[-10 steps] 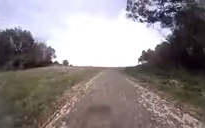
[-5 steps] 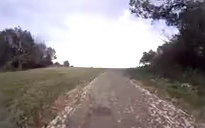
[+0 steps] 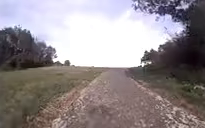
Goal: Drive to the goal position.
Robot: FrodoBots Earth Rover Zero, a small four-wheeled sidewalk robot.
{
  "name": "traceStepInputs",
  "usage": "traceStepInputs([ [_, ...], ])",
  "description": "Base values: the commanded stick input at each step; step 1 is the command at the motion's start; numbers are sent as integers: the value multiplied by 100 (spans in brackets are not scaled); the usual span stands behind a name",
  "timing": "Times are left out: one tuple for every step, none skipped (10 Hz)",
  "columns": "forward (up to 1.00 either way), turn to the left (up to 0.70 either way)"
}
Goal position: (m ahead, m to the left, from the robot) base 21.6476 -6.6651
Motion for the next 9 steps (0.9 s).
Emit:
traceStepInputs([
  [85,-6],
  [85,-14],
  [85,-26],
  [85,-34],
  [85,-34],
  [85,-34],
  [85,-34],
  [85,-32],
  [85,-15],
])
